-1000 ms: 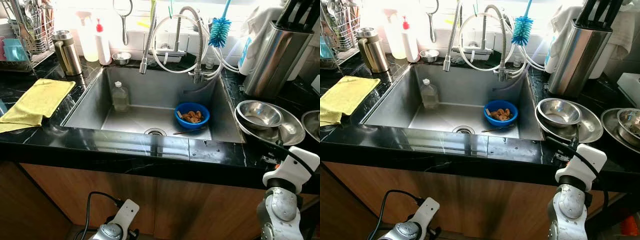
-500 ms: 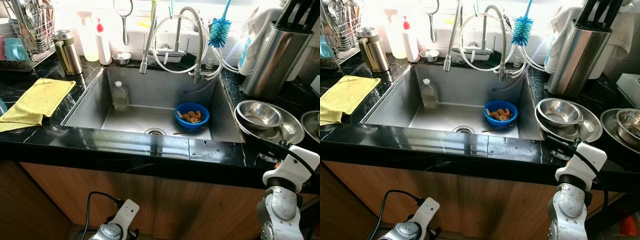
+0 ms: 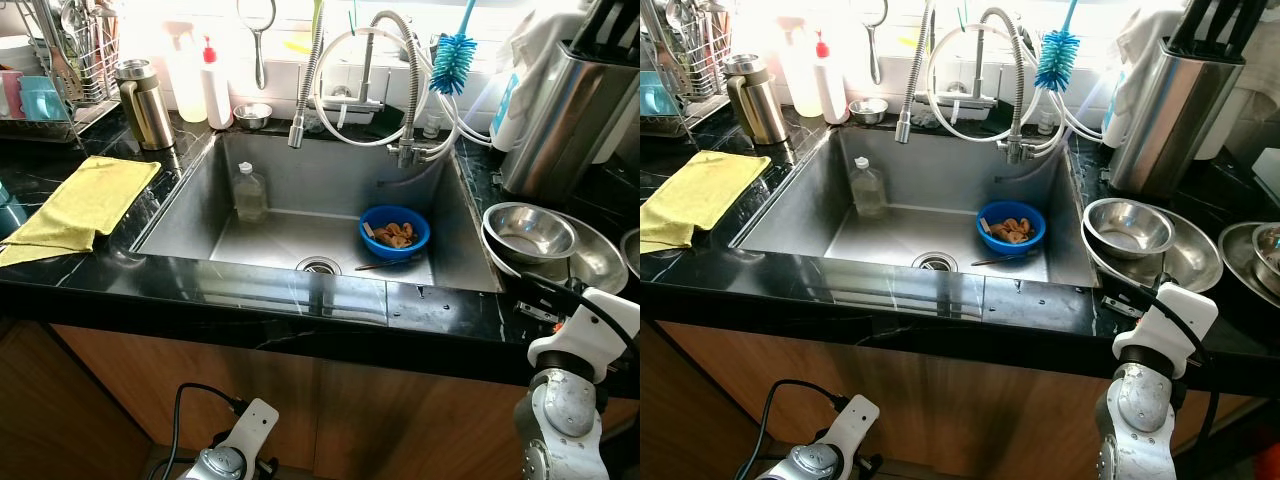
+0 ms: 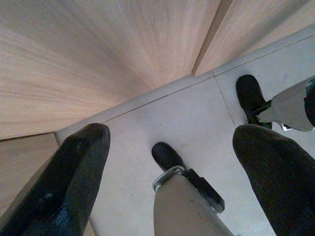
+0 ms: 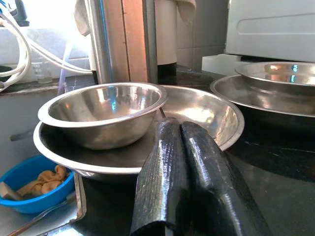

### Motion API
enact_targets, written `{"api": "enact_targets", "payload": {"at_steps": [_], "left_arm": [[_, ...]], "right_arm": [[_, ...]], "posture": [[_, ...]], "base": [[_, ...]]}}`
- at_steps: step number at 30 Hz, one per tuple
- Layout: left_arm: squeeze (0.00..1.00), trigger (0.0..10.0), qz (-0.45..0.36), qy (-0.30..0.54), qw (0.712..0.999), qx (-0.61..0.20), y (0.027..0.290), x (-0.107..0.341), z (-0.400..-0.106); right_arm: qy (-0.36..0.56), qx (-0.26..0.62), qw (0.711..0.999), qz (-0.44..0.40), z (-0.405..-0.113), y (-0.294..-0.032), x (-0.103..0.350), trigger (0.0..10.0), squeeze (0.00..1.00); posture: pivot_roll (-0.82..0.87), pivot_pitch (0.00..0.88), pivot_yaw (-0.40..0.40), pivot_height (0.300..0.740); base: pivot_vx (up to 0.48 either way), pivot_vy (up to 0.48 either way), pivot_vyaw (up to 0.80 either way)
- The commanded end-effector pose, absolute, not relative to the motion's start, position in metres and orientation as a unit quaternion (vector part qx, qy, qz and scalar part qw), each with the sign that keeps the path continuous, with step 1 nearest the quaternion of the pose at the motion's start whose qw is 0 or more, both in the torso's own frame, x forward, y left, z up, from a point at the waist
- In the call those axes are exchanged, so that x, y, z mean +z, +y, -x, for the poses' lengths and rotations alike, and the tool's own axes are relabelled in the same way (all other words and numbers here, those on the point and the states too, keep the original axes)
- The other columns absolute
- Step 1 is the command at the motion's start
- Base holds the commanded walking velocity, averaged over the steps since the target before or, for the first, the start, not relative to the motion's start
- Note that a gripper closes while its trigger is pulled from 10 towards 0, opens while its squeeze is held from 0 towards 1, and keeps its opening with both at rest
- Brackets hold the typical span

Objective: Kitchen organization

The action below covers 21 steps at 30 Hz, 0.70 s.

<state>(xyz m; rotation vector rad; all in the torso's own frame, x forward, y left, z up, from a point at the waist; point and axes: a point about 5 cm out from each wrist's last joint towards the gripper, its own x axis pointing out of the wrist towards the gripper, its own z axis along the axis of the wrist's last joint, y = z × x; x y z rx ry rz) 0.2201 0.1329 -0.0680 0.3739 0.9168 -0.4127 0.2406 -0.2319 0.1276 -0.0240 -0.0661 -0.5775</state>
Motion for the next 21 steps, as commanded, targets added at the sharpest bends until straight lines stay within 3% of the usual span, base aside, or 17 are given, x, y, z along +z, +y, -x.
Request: {"api": "enact_targets", "payload": {"at_steps": [1,2,3,4,21], "left_arm": [[0.00,10.0,-0.181,0.435,0.860,-0.197,0.1325,-0.0676,-0.2207],[0.00,10.0,-0.181,0.435,0.860,-0.197,0.1324,-0.0676,-0.2206],[0.00,10.0,-0.181,0.435,0.860,-0.197,0.1324,-0.0677,-0.2206],[0.00,10.0,-0.181,0.435,0.860,-0.197,0.1324,-0.0677,-0.2205],[0.00,10.0,-0.178,0.432,0.862,-0.196,0.1316,-0.0670,-0.2216]], "right_arm": [[-0.045,-0.306,0.951,0.013,-0.2404,-0.2354,0.1338,2.8,0.00],[-0.045,-0.318,0.947,0.014,-0.2395,-0.2370,0.1340,8.7,0.00],[-0.044,-0.323,0.945,0.013,-0.2390,-0.2377,0.1340,8.7,0.00],[-0.043,-0.333,0.942,0.012,-0.2382,-0.2387,0.1339,10.0,0.00],[-0.057,-0.348,0.936,0.015,-0.2391,-0.2365,0.1376,10.0,0.00]], "posture": [[0.01,0.006,-0.034,0.736],[0.01,0.006,-0.034,0.736],[0.01,0.006,-0.034,0.736],[0.01,0.007,-0.035,0.736],[0.02,0.007,-0.036,0.736]], "base": [[0.000,0.000,0.00],[0.000,0.000,0.00],[0.000,0.000,0.00],[0.000,0.000,0.00],[0.000,0.000,0.00]]}}
